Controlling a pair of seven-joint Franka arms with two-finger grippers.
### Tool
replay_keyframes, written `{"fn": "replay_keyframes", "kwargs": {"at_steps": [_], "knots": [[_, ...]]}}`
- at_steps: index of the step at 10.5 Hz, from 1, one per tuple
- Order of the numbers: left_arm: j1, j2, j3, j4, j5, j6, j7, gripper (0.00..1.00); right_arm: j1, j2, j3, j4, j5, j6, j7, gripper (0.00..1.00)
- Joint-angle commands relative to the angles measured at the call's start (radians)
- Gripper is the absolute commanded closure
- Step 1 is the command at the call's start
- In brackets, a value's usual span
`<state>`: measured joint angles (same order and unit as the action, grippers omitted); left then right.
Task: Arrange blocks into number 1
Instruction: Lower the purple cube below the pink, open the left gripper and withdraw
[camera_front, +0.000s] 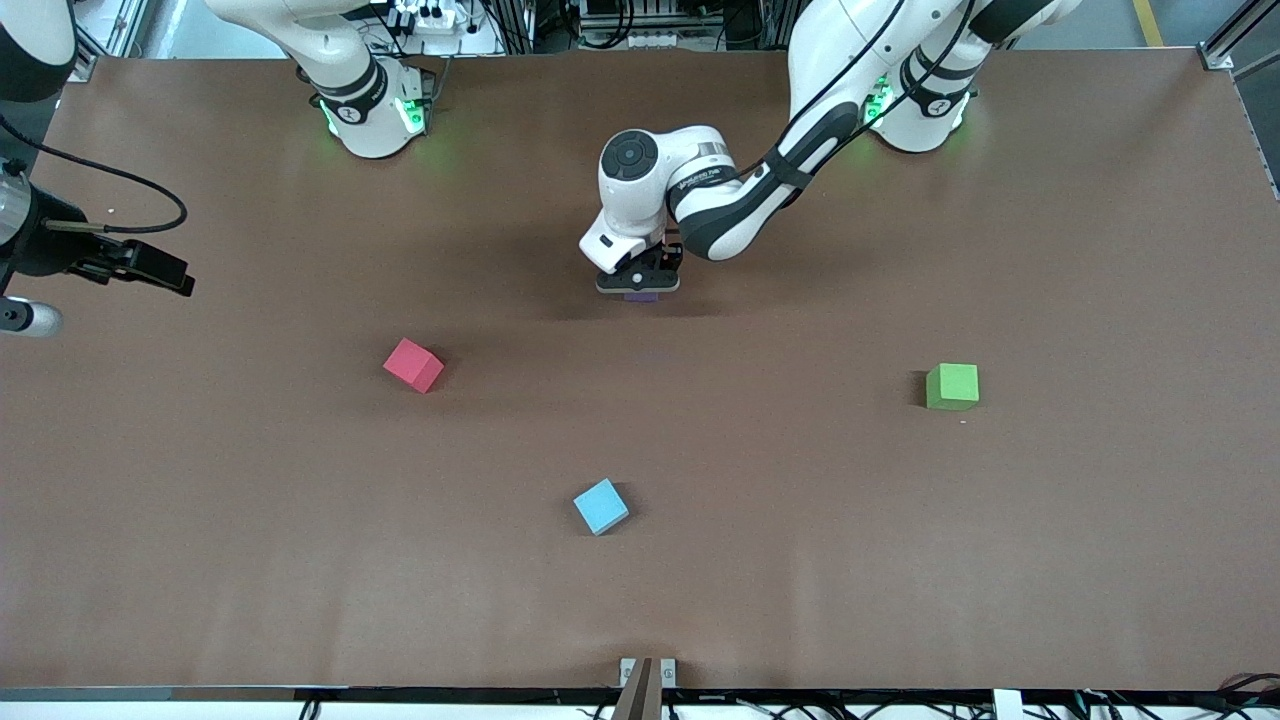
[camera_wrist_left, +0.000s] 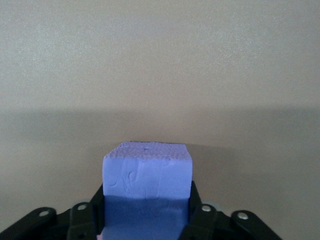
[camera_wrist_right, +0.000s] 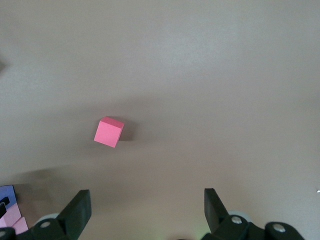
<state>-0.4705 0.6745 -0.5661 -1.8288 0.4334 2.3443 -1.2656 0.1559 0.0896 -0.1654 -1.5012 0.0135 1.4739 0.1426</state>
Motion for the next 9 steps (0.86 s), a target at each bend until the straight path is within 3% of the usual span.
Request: {"fn": "replay_keyframes", "kwargs": {"at_steps": [1,5,9], "knots": [[0.004,-0.016,-0.006,-0.012,0.033,-0.006,-0.040,0.00,-0.021,0.016,0.007,0.030,0.006,-0.012,-0.025,0.00],[0.045,-0.074,-0.001,0.002,0.073,-0.007,-0.041,0.00,-0.021,0.016,0.007,0.030,0.006,-0.010,-0.025,0.00],[0.199,-0.219,0.011,0.028,0.051,-0.008,-0.032,0.00,-0.039,0.010,0.009,0.030,0.005,-0.010,-0.031,0.00]]}}
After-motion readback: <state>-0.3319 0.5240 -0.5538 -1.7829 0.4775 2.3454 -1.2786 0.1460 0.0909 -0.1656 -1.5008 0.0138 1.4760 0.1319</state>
